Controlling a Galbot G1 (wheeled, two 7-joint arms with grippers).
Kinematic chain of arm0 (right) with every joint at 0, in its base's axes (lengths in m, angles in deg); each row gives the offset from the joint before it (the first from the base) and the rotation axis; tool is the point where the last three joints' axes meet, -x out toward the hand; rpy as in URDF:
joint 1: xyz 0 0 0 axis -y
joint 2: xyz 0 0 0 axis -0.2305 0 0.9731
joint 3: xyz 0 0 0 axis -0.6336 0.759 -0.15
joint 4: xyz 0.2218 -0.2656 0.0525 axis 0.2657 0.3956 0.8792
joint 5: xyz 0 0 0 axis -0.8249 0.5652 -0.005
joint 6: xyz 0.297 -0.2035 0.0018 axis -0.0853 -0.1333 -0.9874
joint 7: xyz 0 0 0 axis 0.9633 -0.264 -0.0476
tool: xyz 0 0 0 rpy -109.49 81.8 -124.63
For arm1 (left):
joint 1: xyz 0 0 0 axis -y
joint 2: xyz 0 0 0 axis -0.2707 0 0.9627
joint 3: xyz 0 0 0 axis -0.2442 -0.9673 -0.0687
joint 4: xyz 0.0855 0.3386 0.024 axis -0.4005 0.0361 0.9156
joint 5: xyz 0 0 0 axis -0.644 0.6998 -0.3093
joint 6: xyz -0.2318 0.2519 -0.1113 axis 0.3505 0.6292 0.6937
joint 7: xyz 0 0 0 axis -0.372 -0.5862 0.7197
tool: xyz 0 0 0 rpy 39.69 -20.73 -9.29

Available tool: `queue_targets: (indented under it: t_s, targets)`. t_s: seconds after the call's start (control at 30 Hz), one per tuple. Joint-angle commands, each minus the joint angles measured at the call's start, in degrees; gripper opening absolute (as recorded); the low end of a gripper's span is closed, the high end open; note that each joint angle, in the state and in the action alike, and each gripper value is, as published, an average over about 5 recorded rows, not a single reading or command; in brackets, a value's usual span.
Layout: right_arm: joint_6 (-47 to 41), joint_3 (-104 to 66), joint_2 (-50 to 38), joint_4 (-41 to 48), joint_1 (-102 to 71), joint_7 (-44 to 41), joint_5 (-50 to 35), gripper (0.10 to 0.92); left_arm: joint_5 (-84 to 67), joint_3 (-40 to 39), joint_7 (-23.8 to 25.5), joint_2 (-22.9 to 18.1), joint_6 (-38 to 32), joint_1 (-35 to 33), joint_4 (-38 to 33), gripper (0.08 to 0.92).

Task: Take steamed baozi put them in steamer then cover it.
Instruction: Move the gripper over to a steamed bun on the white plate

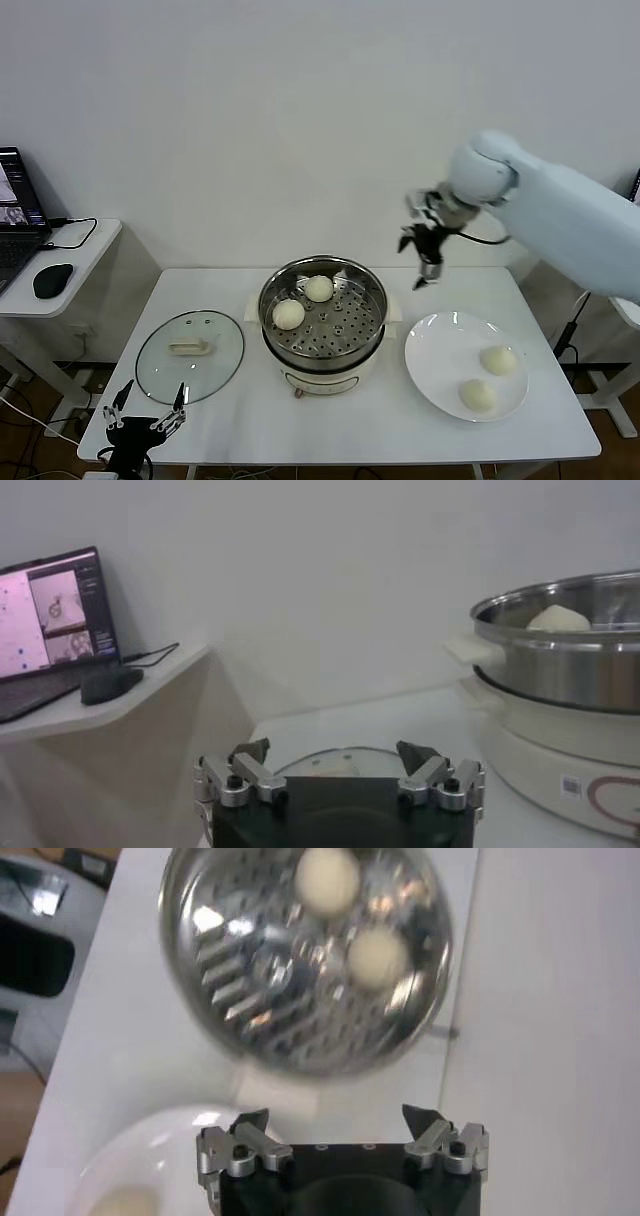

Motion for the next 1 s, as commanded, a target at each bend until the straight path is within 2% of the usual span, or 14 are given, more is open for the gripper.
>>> queue_targets:
  t_s: [0.03, 0.57, 1.0]
  targets:
    - [2.1, -8.4, -13.8, -8.2, -18.2, -0.3, 6.7, 0.822, 0.3, -0.1, 0.1, -0.2, 0.1, -0.3, 0.2, 0.823]
    - [3.0, -11.4, -9.0, -3.7, -28.4, 1.6, 14.3, 0.823, 0.8, -0.4, 0.3, -0.5, -0.2, -0.8, 1.2, 0.823]
    - [3.4, -11.3, -9.0, -2.8, -32.2, 1.1, 15.0, 0.823, 0.8, -0.3, 0.4, -0.7, 0.0, -0.4, 2.1, 0.823]
